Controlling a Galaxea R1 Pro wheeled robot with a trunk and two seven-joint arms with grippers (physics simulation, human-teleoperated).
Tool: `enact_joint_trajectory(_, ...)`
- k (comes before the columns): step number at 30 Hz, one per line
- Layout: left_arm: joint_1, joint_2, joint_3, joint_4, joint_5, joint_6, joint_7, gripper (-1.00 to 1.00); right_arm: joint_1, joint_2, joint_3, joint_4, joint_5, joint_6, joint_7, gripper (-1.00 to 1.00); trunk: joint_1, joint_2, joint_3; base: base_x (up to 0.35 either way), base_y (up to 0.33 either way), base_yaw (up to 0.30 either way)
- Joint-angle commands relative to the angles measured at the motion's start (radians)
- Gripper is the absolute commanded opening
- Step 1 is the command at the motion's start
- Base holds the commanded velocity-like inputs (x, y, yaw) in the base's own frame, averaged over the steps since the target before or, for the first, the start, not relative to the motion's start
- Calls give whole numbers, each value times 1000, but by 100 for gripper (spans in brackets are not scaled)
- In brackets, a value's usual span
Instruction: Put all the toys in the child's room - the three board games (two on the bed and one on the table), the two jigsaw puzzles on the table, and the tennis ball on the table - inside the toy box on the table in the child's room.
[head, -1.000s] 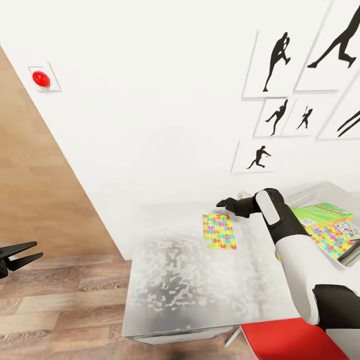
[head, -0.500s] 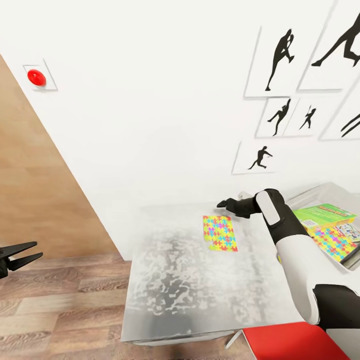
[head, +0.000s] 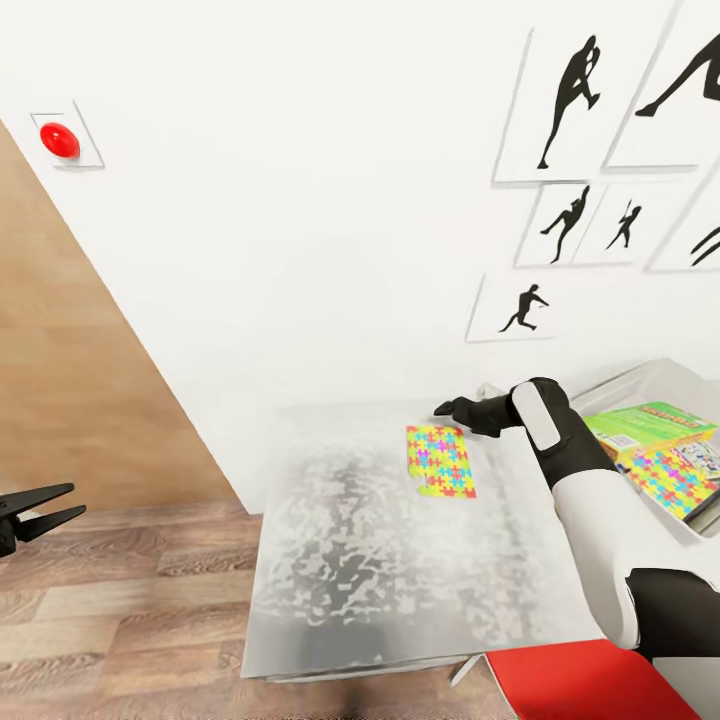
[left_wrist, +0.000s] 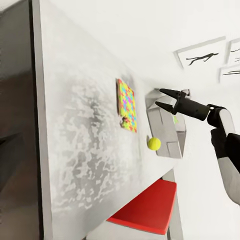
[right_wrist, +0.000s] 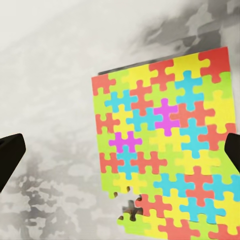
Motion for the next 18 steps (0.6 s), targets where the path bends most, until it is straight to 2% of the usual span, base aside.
enact_joint_trajectory(1,-1,0,0,0,1,4,-2,100,-1,0,0,-1,-11,3,-10,100,1,-2,-3,0,0,0)
enact_joint_trajectory(4,-1,0,0,0,-4,4,-2,100,-1,0,0,0,-11,3,-10,100,1,-2,-8,0,0,0)
enact_joint_trajectory(10,-1,0,1,0,-39,4,-2,100,-1,0,0,0,-10,3,-10,100,1,-2,-18,0,0,0)
enact_joint_trajectory(18,-1,0,1,0,-48,3,-2,100,-1,-2,1,0,-11,3,-10,100,1,-2,-31,0,0,0)
